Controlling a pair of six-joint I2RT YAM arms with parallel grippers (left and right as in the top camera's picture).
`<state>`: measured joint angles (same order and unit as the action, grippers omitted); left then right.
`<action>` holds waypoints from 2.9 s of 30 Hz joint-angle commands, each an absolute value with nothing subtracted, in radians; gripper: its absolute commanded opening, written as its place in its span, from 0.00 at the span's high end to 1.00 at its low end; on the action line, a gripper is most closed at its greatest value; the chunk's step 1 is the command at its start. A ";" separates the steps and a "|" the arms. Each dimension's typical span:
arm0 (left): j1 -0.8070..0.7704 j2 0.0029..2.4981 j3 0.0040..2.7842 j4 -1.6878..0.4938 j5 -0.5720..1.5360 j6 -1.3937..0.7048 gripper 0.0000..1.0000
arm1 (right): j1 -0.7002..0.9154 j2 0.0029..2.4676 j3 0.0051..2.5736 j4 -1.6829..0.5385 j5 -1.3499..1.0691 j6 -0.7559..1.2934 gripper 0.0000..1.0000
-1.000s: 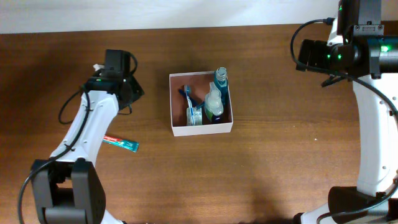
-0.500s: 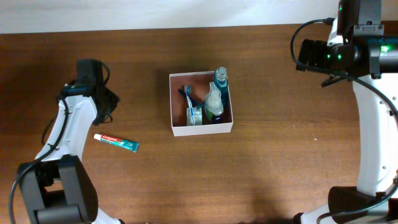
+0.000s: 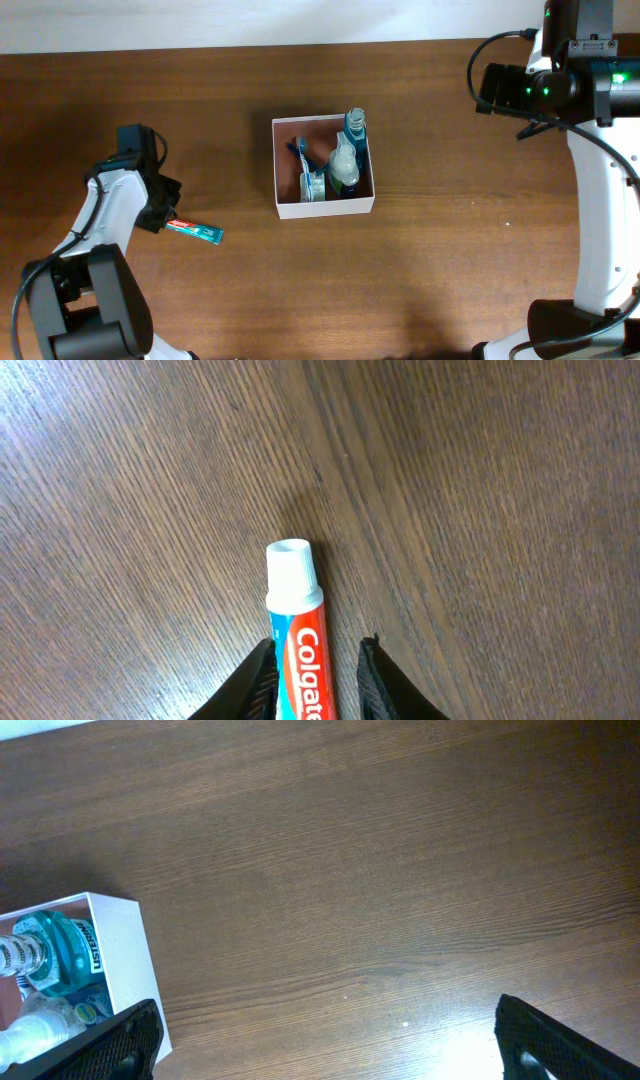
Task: Pack container
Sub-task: 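Lower the left gripper onto the Colgate toothpaste tube cap end and grasp it, then lift the toothpaste tube with the left gripper and lower it into the box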
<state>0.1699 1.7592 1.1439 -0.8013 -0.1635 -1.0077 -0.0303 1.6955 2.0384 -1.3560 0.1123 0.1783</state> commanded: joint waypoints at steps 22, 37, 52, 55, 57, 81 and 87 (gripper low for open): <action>0.173 1.739 0.984 -0.655 -0.180 -1.066 0.65 | -0.034 1.697 2.040 -1.354 0.125 0.174 0.01; 0.173 1.739 0.956 -0.565 -0.169 -1.053 0.86 | -0.034 1.697 2.040 -1.354 0.125 0.173 0.01; 0.171 1.502 1.013 -0.522 -0.003 -0.880 0.92 | -0.034 1.697 2.040 -1.354 0.125 0.174 0.01; 0.162 1.430 1.013 -0.452 0.144 -0.880 0.90 | -0.034 1.697 2.040 -1.354 0.125 0.174 0.01; 0.147 1.395 1.013 -0.393 0.234 -0.880 0.86 | -0.034 1.697 2.040 -1.354 0.125 0.174 0.01; -0.308 1.477 1.013 -0.023 0.238 -0.712 0.95 | -0.034 1.697 2.040 -1.354 0.125 0.174 0.01; -0.323 1.535 1.013 0.080 0.238 -0.712 0.97 | -0.034 1.697 2.040 -1.354 0.125 0.174 0.01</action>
